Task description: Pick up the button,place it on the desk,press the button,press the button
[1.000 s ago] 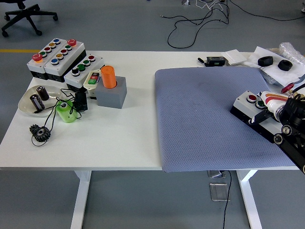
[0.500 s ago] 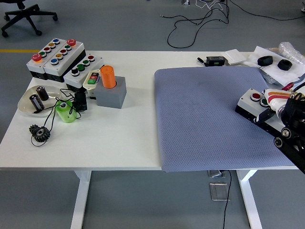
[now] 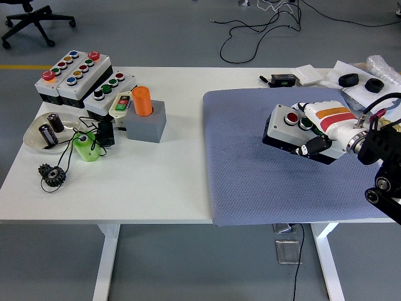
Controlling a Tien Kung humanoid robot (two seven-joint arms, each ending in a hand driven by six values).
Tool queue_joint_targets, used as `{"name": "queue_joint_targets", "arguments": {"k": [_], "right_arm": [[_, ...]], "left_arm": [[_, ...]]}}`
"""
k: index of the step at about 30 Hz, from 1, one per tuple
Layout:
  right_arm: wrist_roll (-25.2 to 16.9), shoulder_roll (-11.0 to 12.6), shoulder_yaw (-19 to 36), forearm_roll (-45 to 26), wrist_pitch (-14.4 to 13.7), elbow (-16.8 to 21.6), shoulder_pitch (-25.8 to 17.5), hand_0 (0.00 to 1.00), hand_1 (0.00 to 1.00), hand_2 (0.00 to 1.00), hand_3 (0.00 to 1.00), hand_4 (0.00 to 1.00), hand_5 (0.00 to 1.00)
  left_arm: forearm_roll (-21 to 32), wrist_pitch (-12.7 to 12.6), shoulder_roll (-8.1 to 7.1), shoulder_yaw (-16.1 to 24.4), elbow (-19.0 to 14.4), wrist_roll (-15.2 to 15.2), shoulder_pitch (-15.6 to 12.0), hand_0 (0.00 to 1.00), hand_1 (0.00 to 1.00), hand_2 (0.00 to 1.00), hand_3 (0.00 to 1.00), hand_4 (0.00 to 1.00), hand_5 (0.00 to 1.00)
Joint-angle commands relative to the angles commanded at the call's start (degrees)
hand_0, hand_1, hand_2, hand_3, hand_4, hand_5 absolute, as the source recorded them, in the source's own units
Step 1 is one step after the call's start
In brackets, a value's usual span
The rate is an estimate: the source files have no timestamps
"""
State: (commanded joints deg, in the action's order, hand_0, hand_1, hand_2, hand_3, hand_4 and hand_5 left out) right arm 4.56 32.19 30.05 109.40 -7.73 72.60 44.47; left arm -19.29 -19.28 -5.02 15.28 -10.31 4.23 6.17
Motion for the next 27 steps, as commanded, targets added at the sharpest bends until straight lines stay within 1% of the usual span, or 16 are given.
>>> {"name": "queue_joint_targets", "arguments": {"k": [2, 3, 4, 5, 9, 16, 20, 24, 27], "right_arm": [[-3.2, 0.8, -2.4, 1.9, 1.5, 1.2, 1.3, 0.347, 0.146, 0.252, 0.409, 0.577, 0.060], [-4.8, 1.0, -3.7, 2.8, 2.1, 1.6, 2.2, 0.371, 0.159, 0.263, 0.418, 0.551, 0.056], [-5.6, 1.1, -4.5, 3.2, 2.3, 1.8, 2.5, 0.371, 0.159, 0.263, 0.418, 0.551, 0.056], [-6.3, 1.2, -5.6, 3.6, 3.2, 2.0, 3.1, 0.371, 0.159, 0.263, 0.418, 0.551, 0.056], [-7.5, 0.9, -7.0, 3.3, 4.2, 1.7, 3.5, 0.379, 0.159, 0.265, 0.417, 0.555, 0.057], [-8.3, 0.4, -7.8, 2.5, 5.3, 0.7, 3.6, 0.379, 0.159, 0.266, 0.419, 0.557, 0.059], [-8.0, 0.1, -7.3, 1.8, 6.1, -0.6, 3.3, 0.379, 0.159, 0.266, 0.419, 0.557, 0.059], [-7.4, 0.1, -6.9, 1.2, 7.2, -1.4, 2.9, 0.387, 0.162, 0.272, 0.428, 0.560, 0.056], [-7.3, 0.1, -6.5, 1.0, 7.6, -2.1, 2.5, 0.387, 0.162, 0.272, 0.428, 0.560, 0.056]], "left_arm": [[-0.7, 0.0, 0.02, 0.5, 0.0, 0.2, 0.1, 0.600, 0.539, 0.501, 0.446, 0.272, 0.980], [-0.8, 0.0, 0.00, 0.4, 0.0, 0.3, 0.1, 0.600, 0.539, 0.501, 0.445, 0.271, 0.979], [-0.8, 0.0, 0.00, 0.4, 0.0, 0.3, 0.1, 0.600, 0.539, 0.501, 0.445, 0.271, 0.979], [-1.1, 0.0, 0.00, 0.7, 0.0, 0.4, 0.1, 0.600, 0.539, 0.501, 0.445, 0.271, 0.979], [-0.7, 0.0, 0.00, 0.3, 0.0, 0.3, 0.1, 0.600, 0.539, 0.500, 0.444, 0.271, 0.979], [-0.8, -0.1, 0.04, 0.4, 0.0, 0.3, 0.1, 0.600, 0.539, 0.500, 0.444, 0.271, 0.979], [-0.3, -0.1, 0.03, -0.1, 0.0, 0.2, 0.1, 0.600, 0.539, 0.500, 0.444, 0.271, 0.979], [1.1, -0.2, 0.03, -1.5, 0.0, 0.0, 0.1, 0.600, 0.539, 0.500, 0.444, 0.270, 0.979], [0.3, -0.2, 0.09, -0.7, 0.0, 0.2, 0.0, 0.600, 0.540, 0.500, 0.444, 0.269, 0.979]]}}
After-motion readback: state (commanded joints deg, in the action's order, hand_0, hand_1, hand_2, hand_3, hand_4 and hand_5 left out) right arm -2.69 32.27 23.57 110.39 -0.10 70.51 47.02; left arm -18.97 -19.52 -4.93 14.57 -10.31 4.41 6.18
